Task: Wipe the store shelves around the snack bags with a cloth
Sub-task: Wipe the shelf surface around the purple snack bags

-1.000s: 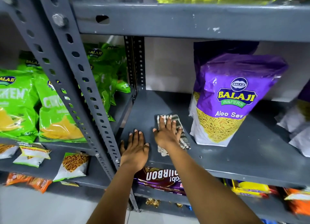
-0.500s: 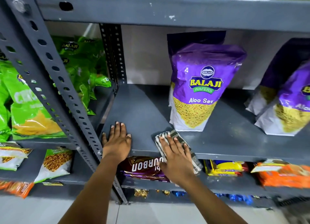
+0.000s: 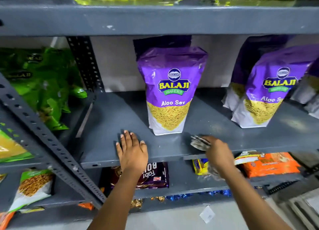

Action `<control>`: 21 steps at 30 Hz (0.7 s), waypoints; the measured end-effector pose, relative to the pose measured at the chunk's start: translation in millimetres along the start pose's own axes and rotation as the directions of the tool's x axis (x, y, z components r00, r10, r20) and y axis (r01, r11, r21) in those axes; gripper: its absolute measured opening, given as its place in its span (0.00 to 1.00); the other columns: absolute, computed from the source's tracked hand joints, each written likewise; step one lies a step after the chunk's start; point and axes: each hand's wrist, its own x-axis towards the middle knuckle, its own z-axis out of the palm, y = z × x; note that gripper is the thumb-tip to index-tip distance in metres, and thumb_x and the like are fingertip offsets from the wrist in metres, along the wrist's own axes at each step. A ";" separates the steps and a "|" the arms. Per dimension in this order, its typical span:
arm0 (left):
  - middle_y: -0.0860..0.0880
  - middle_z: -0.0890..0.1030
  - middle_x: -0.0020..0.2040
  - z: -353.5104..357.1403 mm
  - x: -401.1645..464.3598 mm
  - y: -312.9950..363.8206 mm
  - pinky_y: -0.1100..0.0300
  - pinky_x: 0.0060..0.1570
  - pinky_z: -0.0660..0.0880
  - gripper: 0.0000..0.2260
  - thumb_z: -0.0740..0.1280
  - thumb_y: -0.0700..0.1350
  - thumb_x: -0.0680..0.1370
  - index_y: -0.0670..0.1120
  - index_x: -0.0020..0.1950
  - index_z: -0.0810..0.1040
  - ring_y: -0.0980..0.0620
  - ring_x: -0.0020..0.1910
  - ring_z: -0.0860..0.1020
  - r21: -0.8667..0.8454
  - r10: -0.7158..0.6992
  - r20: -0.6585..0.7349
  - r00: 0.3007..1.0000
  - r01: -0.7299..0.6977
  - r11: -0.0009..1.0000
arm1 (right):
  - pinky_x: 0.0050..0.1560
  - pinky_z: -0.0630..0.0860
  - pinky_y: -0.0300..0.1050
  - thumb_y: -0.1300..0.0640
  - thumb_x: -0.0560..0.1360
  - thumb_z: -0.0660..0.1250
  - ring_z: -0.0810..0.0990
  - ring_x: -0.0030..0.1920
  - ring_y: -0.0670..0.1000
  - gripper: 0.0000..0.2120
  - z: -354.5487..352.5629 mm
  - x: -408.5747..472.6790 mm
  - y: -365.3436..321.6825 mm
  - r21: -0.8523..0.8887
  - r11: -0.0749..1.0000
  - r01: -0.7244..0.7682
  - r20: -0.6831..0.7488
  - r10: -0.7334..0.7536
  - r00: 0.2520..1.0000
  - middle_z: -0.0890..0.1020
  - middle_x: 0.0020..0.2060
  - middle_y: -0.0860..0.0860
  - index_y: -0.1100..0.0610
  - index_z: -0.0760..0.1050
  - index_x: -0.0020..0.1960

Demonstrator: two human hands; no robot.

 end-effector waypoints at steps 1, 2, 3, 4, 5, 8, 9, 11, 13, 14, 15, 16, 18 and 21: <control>0.42 0.46 0.78 1.6 1.0 8.5 0.48 0.74 0.39 0.26 0.42 0.50 0.80 0.40 0.76 0.50 0.46 0.77 0.44 -0.009 -0.006 -0.006 1.000 0.006 1.000 | 0.52 0.76 0.50 0.68 0.70 0.60 0.79 0.56 0.61 0.26 6.0 -5.0 -15.8 -0.020 0.997 0.081 0.027 -0.080 0.996 0.81 0.57 0.59 0.46 0.71 0.63; 0.42 0.46 0.78 4.6 3.5 18.1 0.48 0.74 0.39 0.25 0.45 0.49 0.81 0.39 0.76 0.50 0.46 0.77 0.44 -0.018 -0.020 -0.008 1.000 0.020 1.000 | 0.55 0.75 0.48 0.67 0.70 0.62 0.79 0.58 0.58 0.27 17.4 -11.2 -24.0 -0.054 0.979 0.195 0.056 -0.192 0.980 0.80 0.59 0.57 0.46 0.70 0.64; 0.41 0.46 0.78 7.0 6.3 26.9 0.47 0.74 0.39 0.25 0.47 0.47 0.81 0.38 0.76 0.50 0.45 0.77 0.44 -0.022 -0.041 -0.013 0.999 0.040 0.999 | 0.57 0.74 0.46 0.66 0.67 0.66 0.78 0.60 0.55 0.28 33.8 -18.3 -25.2 -0.103 0.939 0.328 0.046 -0.325 0.945 0.79 0.61 0.52 0.45 0.71 0.64; 0.41 0.46 0.78 9.5 8.9 34.6 0.46 0.74 0.39 0.25 0.49 0.47 0.81 0.38 0.76 0.49 0.44 0.77 0.44 -0.019 -0.062 -0.019 0.998 0.061 0.998 | 0.57 0.75 0.44 0.64 0.61 0.71 0.79 0.60 0.50 0.32 44.3 -22.8 -23.0 -0.147 0.897 0.416 0.050 -0.414 0.909 0.80 0.60 0.47 0.43 0.73 0.62; 0.40 0.47 0.78 12.7 11.3 41.9 0.46 0.74 0.38 0.26 0.49 0.46 0.80 0.37 0.76 0.49 0.44 0.77 0.44 -0.009 -0.079 -0.033 0.996 0.079 0.997 | 0.52 0.78 0.41 0.62 0.53 0.75 0.81 0.56 0.45 0.35 45.2 -22.5 -14.4 -0.164 0.887 0.432 0.049 -0.430 0.902 0.82 0.56 0.42 0.41 0.76 0.57; 0.39 0.47 0.78 24.6 13.9 55.0 0.46 0.73 0.37 0.27 0.50 0.46 0.80 0.36 0.75 0.47 0.42 0.77 0.42 0.022 -0.130 -0.057 0.990 0.132 0.991 | 0.48 0.80 0.42 0.63 0.49 0.71 0.83 0.51 0.44 0.34 34.9 -4.8 25.5 -0.112 0.912 0.393 0.054 -0.390 0.919 0.85 0.51 0.41 0.41 0.79 0.53; 0.39 0.46 0.78 28.2 14.3 57.1 0.46 0.73 0.37 0.27 0.50 0.46 0.80 0.35 0.75 0.46 0.42 0.77 0.42 0.034 -0.151 -0.050 0.987 0.153 0.988 | 0.52 0.79 0.45 0.65 0.52 0.68 0.82 0.54 0.46 0.33 29.0 1.3 33.9 -0.050 0.929 0.366 0.059 -0.363 0.930 0.83 0.54 0.42 0.42 0.78 0.55; 0.40 0.45 0.78 34.2 16.7 58.1 0.45 0.73 0.37 0.27 0.47 0.48 0.80 0.36 0.75 0.44 0.43 0.77 0.42 0.066 -0.190 -0.042 0.981 0.193 0.979 | 0.59 0.76 0.46 0.67 0.60 0.59 0.79 0.60 0.49 0.32 19.5 15.1 43.1 0.049 0.943 0.330 0.084 -0.333 0.939 0.80 0.60 0.44 0.42 0.77 0.58; 0.42 0.44 0.78 36.5 20.0 59.5 0.43 0.73 0.36 0.27 0.45 0.49 0.80 0.38 0.76 0.43 0.44 0.77 0.42 0.083 -0.204 -0.035 0.978 0.206 0.975 | 0.56 0.77 0.44 0.70 0.63 0.57 0.79 0.58 0.51 0.30 6.6 33.7 45.8 0.182 0.944 0.276 0.224 -0.313 0.923 0.82 0.58 0.48 0.44 0.78 0.57; 0.42 0.44 0.78 36.7 20.3 60.0 0.43 0.73 0.37 0.27 0.45 0.49 0.80 0.39 0.76 0.43 0.44 0.77 0.42 0.085 -0.206 -0.033 0.978 0.208 0.974 | 0.51 0.77 0.40 0.71 0.64 0.59 0.80 0.55 0.50 0.28 -2.8 45.7 44.3 0.267 0.935 0.234 0.306 -0.313 0.899 0.83 0.54 0.49 0.49 0.79 0.56; 0.43 0.44 0.78 36.6 20.5 60.0 0.43 0.73 0.38 0.27 0.45 0.49 0.80 0.39 0.76 0.43 0.44 0.77 0.42 0.080 -0.208 -0.033 0.978 0.210 0.974 | 0.43 0.76 0.35 0.71 0.63 0.62 0.80 0.50 0.48 0.24 -14.3 59.8 40.9 0.356 0.918 0.177 0.368 -0.312 0.876 0.83 0.49 0.49 0.54 0.80 0.55; 0.43 0.45 0.78 37.1 20.5 59.4 0.43 0.73 0.40 0.27 0.45 0.49 0.81 0.40 0.76 0.43 0.45 0.77 0.42 0.074 -0.205 -0.033 0.978 0.207 0.975 | 0.37 0.73 0.31 0.69 0.61 0.65 0.78 0.45 0.48 0.21 -26.2 74.1 36.3 0.451 0.885 0.119 0.403 -0.320 0.857 0.81 0.45 0.51 0.59 0.80 0.52; 0.43 0.45 0.78 37.3 20.8 59.0 0.44 0.74 0.43 0.27 0.46 0.49 0.81 0.40 0.76 0.44 0.45 0.77 0.43 0.060 -0.207 -0.041 0.977 0.209 0.976 | 0.35 0.72 0.34 0.61 0.60 0.68 0.75 0.39 0.46 0.14 -49.0 111.2 21.9 0.565 0.821 0.086 0.338 -0.325 0.883 0.78 0.41 0.54 0.62 0.80 0.45; 0.44 0.46 0.78 37.6 21.8 58.9 0.44 0.74 0.45 0.27 0.47 0.50 0.81 0.41 0.76 0.45 0.45 0.77 0.45 0.059 -0.213 -0.056 0.975 0.216 0.975 | 0.50 0.75 0.44 0.64 0.68 0.69 0.81 0.50 0.50 0.12 -54.2 180.6 4.6 0.353 0.878 0.323 0.108 -0.381 0.918 0.84 0.49 0.55 0.59 0.80 0.52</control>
